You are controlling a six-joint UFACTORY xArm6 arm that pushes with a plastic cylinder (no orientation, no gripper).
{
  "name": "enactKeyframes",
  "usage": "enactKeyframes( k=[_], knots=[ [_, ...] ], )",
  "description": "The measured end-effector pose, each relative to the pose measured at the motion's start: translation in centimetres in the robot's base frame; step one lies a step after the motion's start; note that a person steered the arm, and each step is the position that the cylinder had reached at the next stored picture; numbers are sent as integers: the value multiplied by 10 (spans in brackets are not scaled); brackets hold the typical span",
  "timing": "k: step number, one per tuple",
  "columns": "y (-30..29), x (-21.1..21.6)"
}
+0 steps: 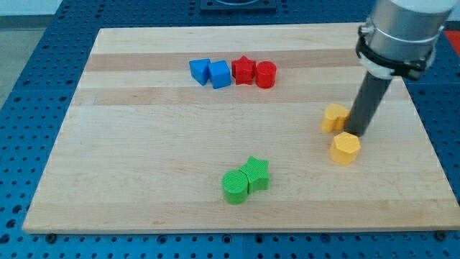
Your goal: Push the yellow heart right to the red circle
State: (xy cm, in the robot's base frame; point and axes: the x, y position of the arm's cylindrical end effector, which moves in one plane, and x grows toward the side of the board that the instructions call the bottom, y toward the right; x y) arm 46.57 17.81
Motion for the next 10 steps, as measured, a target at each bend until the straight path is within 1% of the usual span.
enactKeyframes(
  k=[1,2,3,5,6,7,8,9,10],
  knots=[
    [-16,-17],
    [-32,-24],
    [-33,-24],
    [-41,-63],
    [-47,-69],
    [-34,-44],
    [-4,0],
    [-4,11],
    [-33,7]
  ],
)
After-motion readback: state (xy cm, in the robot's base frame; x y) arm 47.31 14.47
